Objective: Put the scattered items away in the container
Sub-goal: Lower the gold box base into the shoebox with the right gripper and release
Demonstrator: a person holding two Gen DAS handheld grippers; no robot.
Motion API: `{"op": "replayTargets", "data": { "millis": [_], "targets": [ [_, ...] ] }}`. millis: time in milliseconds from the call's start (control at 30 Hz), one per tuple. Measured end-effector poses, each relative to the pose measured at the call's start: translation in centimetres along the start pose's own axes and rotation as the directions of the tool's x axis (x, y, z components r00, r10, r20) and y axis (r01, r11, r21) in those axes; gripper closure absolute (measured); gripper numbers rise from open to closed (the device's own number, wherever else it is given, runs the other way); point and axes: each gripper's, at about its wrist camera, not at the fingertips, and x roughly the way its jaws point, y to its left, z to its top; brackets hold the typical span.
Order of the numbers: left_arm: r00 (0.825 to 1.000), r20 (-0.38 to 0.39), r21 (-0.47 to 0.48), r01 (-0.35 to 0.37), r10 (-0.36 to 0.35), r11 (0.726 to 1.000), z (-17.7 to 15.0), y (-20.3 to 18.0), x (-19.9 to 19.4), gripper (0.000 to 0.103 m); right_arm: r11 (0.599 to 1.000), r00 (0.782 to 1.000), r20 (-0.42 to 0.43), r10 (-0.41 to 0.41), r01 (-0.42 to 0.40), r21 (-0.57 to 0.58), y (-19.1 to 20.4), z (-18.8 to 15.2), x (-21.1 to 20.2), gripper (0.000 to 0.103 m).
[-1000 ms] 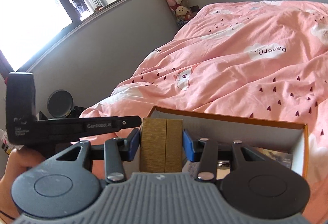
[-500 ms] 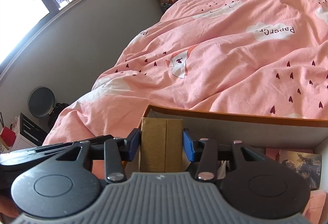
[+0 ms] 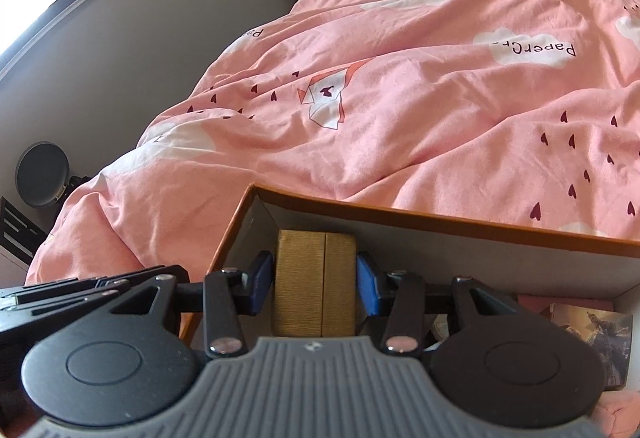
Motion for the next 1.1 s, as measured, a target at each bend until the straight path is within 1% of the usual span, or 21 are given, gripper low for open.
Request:
{"op": "replayTargets", "data": {
  "millis": [300,533,733,833,1000,1100],
  "targets": [
    [1.000,-0.026,0.027,0.004,-0.004,1.000,-0.6,-1.0,0.4,0.093,0.999,1.000,-0.010,-0.030,0.029,-0.041,0.6,-0.4,0.9,0.055],
    [1.000,-0.025,0.052,-0.001,0.002,0.999,-0.5,-1.8,-0.1,0.093,0.997,1.000,0.015,-0.027,0.028,-0.073,0.8,0.0,-0.6,0.055],
    [1.000,0.004,0.073,-0.011,0.011,0.997,-0.4,-2.7,-1.6,0.093,0.995,0.999,0.044,-0.006,0.010,-0.104,0.9,-0.2,-3.3,0.055],
    [1.000,0.022,0.085,-0.007,0.006,0.996,-0.6,-3.2,-2.8,0.092,0.990,0.998,0.068,-0.011,0.020,-0.140,1.1,-0.7,-5.2,0.055],
    [0.998,0.069,0.127,-0.015,0.007,0.992,-1.3,-4.4,-5.3,0.092,0.986,0.992,0.125,0.008,0.013,-0.168,0.9,-1.8,-9.2,0.055],
    [0.996,0.091,0.163,0.001,-0.016,0.987,-2.1,-5.2,-7.0,0.092,0.985,0.986,0.163,0.024,0.004,-0.172,0.5,-2.7,-11.9,0.055]
  ]
}}
